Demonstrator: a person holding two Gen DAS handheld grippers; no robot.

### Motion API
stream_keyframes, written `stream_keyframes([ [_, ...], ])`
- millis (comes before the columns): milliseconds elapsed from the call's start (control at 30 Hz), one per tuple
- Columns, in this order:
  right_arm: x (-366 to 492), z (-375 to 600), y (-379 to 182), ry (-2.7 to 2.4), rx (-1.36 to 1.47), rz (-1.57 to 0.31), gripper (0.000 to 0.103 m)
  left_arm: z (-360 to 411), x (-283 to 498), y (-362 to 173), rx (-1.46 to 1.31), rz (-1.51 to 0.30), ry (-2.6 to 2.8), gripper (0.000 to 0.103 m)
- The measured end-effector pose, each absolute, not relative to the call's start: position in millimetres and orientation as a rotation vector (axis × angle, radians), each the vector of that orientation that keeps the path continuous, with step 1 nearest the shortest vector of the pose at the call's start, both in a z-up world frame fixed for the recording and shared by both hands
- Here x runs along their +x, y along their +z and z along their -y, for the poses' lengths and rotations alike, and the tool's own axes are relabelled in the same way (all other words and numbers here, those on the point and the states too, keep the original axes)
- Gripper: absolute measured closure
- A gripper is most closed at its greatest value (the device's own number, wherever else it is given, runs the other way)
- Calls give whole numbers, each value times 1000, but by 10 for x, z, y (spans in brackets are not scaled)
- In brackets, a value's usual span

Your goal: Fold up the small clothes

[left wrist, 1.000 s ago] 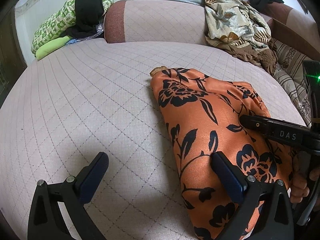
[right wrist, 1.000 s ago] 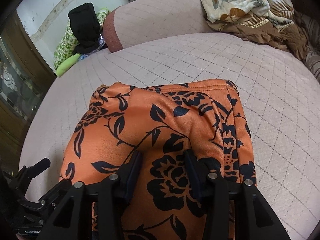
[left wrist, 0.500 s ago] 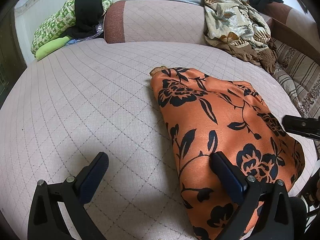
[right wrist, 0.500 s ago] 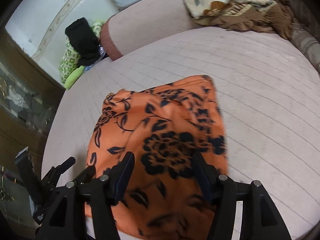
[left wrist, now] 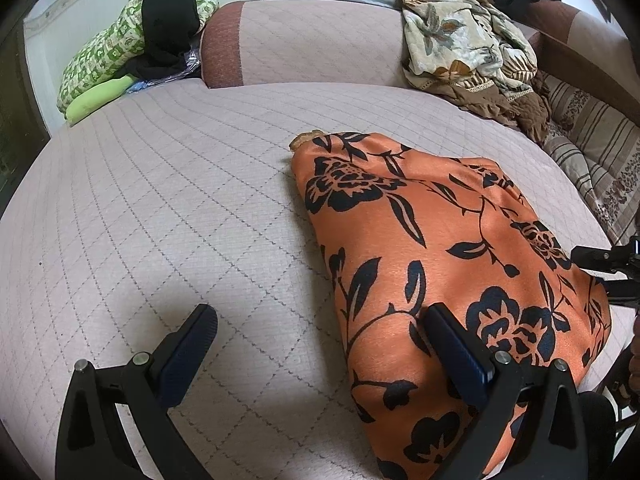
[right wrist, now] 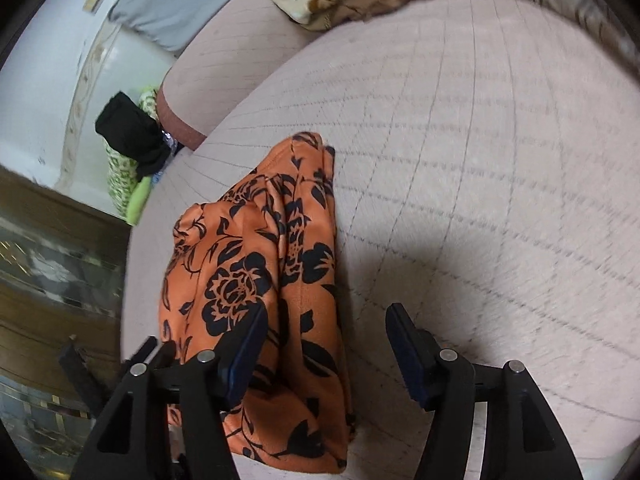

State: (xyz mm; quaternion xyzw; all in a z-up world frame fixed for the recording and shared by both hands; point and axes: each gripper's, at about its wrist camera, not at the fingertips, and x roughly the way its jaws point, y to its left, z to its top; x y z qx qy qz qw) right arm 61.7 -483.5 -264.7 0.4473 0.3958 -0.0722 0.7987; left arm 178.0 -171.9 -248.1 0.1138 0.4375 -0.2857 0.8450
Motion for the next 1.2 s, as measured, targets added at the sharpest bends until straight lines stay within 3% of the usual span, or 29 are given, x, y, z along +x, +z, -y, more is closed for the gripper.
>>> stream_keyframes([
  [400,681,4909,-2921,-40,1103,-757,35,1756,1763,-2490,245,-924,-607,0],
  [1200,864,4592,-2878,70,1041,-747,32,1811,1740,-2510,251,-926,-615,0],
])
